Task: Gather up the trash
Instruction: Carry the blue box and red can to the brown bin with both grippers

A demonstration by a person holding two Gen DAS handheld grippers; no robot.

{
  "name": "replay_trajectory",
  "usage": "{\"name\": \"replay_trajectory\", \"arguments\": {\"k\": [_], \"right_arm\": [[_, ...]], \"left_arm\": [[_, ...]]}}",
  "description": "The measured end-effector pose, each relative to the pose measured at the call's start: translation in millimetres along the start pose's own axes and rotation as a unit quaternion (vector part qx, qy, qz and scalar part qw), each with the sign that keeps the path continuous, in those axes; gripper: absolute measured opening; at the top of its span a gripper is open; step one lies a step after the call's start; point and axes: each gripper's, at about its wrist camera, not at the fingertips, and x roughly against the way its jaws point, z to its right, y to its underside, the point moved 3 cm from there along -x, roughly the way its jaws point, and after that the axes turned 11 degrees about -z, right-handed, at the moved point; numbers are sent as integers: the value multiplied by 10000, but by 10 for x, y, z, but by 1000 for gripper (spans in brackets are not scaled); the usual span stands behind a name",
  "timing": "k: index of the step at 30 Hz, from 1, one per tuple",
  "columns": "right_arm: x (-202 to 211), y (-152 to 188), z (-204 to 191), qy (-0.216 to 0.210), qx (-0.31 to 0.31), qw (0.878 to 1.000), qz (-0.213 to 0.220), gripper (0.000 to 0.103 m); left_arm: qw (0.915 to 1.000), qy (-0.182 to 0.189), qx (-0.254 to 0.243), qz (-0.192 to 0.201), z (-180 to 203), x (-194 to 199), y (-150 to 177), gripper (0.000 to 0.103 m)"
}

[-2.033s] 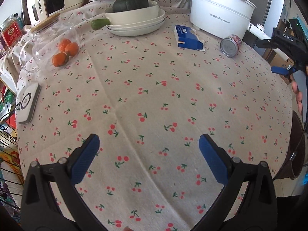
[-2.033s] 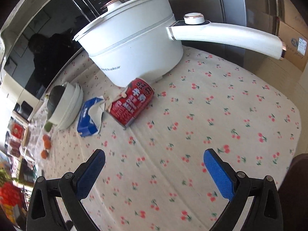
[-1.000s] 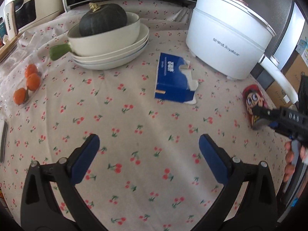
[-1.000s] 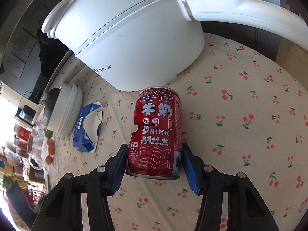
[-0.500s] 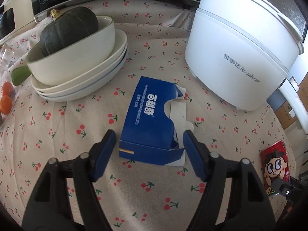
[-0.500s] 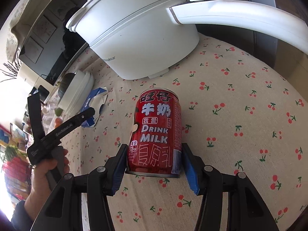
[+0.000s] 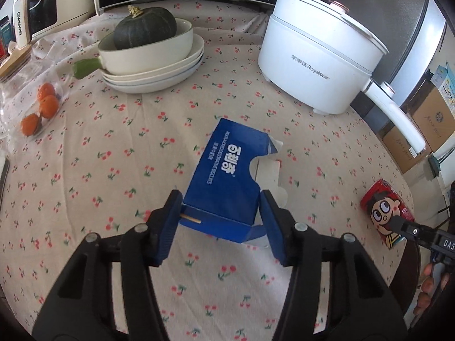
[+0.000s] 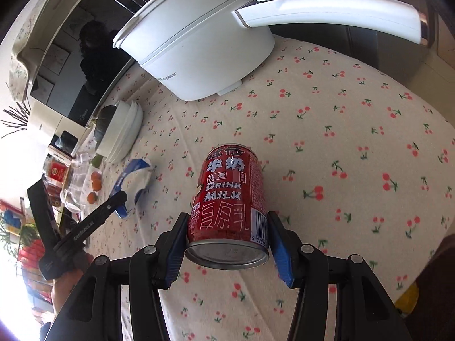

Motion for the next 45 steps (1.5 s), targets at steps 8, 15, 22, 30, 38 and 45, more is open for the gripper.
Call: {"name": "replay_trajectory", "arguments": {"k": [8,15,22,30,38,45], "right_arm": [[187,519,-137,167,-25,9998,-66,55],[478,903,-283,155,120,9998,-5,55],[724,1243,-153,155,148,9997,89,55],[888,1406,278,104,-134,9997,177,55],[1149,1520,840,607,-307,9969,402,55],[1289,1639,1399,859,-644,9934,399,55]], "left_arm": [[9999,119,23,-82,-146,396,601,57],[9995,284,-152,-17,-90,704,1007,57],[9982,577,-143,11,91,831,1193,57],[9936,1076,-338,-77,591,782,1259,57],[9862,1336,-929,-303,1325,584,1337,57],[9783,1442,-1401,-504,1854,413,1474,57]]}}
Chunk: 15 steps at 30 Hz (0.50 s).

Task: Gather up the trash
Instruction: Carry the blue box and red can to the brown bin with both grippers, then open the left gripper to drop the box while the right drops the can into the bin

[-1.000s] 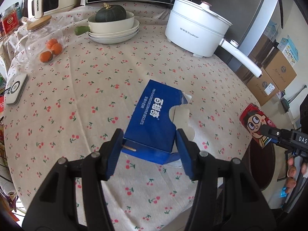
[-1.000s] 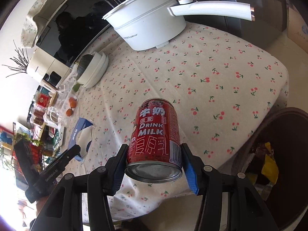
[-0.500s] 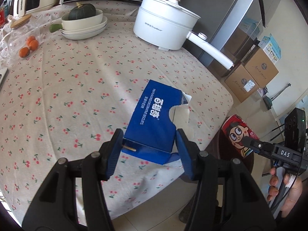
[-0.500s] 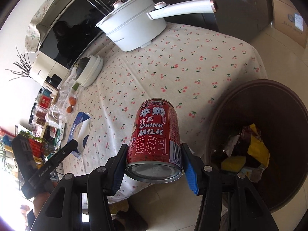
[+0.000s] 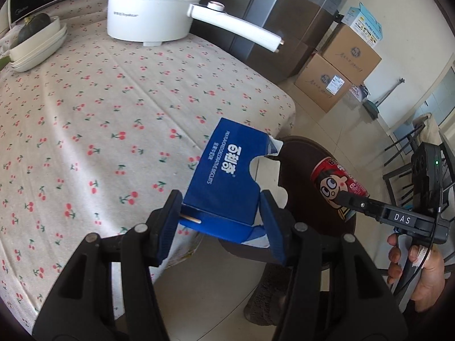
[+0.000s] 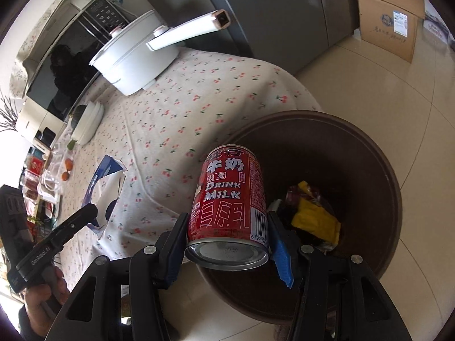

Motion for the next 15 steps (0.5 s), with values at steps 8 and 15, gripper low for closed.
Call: {"name": "replay_trajectory", "arguments": {"k": [8,15], "right_arm": [[54,61,462,214,-215,9995,8,55],[116,74,702,267,-399,9988,31,55]], "left_arm": [[9985,70,-496,-207,409,-312,-3,57],[9976,119,-669,-143,619,-441,2,88]]}}
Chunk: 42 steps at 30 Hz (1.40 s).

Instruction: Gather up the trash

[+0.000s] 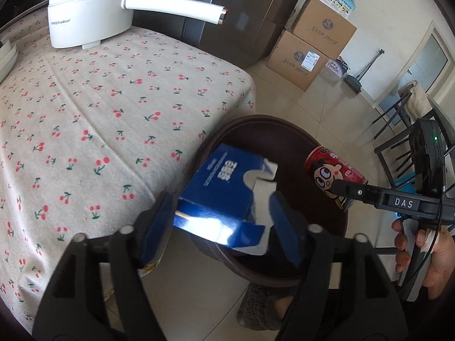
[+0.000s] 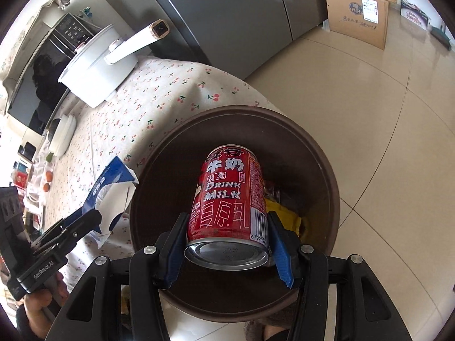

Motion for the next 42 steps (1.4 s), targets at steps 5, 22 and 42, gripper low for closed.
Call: {"name": "replay_trajectory", "arguments": {"k": [5,22,42], "right_arm": [[22,-24,55,-34,-35,10000,9,55],[-258,-46,-251,340,326,9983,-346,54],[177,311,-909,164,678,9971,287,103]], "left_arm": [[9990,-431,-58,-120,-24,-32,12,102],[9962,-729,407,-241,-470,292,346,102],[9826,-1541,1035,-17,-927,924,1014,102]]}}
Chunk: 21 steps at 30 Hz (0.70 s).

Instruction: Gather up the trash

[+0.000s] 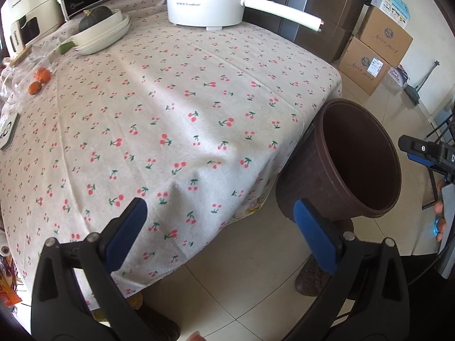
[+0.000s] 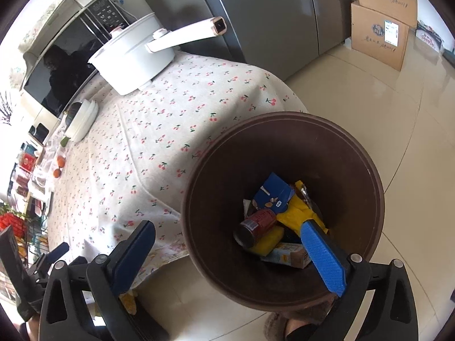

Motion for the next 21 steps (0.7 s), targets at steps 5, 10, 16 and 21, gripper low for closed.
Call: {"name": "replay_trajectory", "arguments": {"k": [5,10,16,21], "right_arm": [[147,296,-220,372,308,9983,334,103],[285,607,-435,893,737,9901,796,103],[528,890,-548,1376,963,9752,1441,103],[697,1005,-608,1535,1030,9649,1867,103]], "left_arm": [[9991,118,379,162,-106,159,225,102],[9975,48,548,438,-137,343,424,102],[9944,-227,598,843,-149,580,612,102],[9906,-282,553,1220,-94,768,648,102]]}}
